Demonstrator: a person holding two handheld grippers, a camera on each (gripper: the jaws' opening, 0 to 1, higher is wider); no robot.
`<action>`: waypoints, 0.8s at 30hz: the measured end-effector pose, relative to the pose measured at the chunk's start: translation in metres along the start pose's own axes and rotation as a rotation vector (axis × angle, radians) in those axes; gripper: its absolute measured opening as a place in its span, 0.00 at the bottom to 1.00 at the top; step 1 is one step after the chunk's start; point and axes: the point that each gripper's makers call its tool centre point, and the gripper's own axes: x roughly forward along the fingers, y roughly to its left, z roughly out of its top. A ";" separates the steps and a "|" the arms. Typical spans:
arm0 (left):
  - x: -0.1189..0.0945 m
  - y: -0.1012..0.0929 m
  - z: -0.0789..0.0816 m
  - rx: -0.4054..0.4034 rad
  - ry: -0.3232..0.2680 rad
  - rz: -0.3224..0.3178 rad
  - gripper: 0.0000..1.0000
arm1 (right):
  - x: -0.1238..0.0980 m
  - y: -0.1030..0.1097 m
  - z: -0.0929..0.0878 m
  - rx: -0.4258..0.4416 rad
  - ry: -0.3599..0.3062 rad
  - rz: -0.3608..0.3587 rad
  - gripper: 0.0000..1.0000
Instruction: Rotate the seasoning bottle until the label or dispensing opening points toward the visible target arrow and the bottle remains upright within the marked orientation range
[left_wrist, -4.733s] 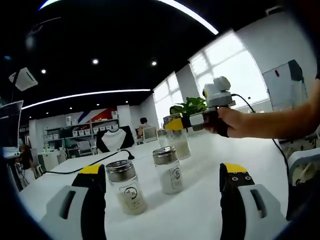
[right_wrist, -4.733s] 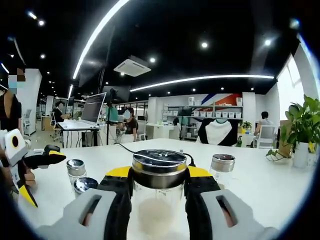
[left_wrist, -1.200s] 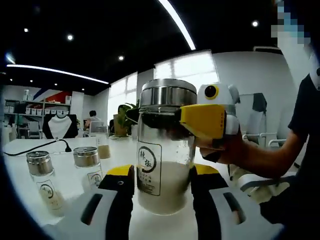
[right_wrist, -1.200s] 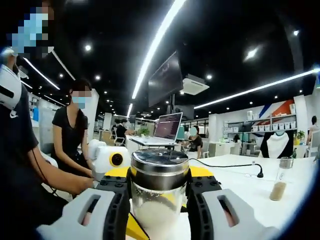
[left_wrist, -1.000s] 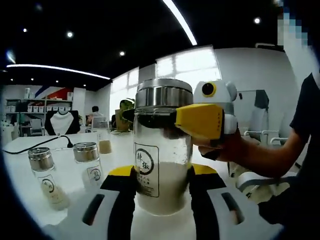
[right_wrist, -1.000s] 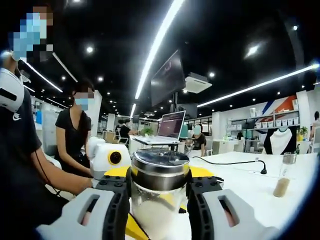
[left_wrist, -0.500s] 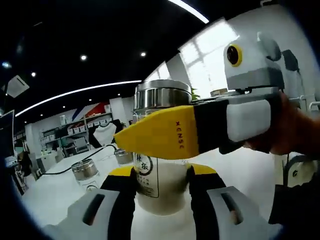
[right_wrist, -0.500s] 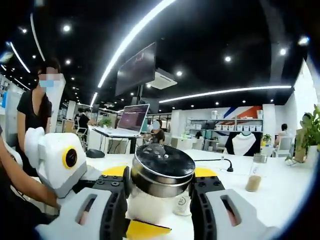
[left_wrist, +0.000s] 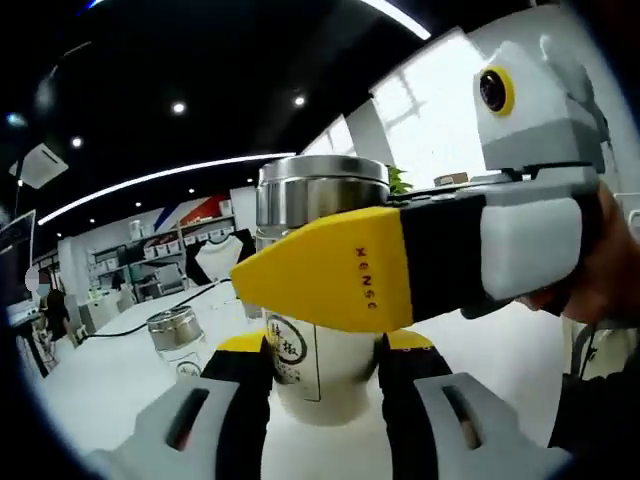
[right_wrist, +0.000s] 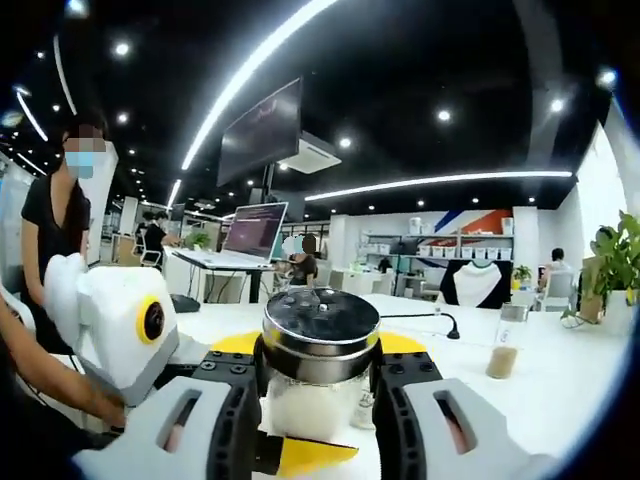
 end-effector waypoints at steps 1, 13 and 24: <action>0.001 0.000 -0.001 0.004 0.003 -0.007 0.45 | 0.000 -0.002 -0.002 0.008 0.008 0.013 0.39; -0.016 -0.034 0.028 -0.175 -0.173 -0.335 0.45 | -0.026 0.018 0.024 0.035 -0.114 0.328 0.39; -0.014 -0.042 0.021 -0.181 -0.120 -0.356 0.46 | -0.031 0.018 0.018 0.143 -0.094 0.364 0.40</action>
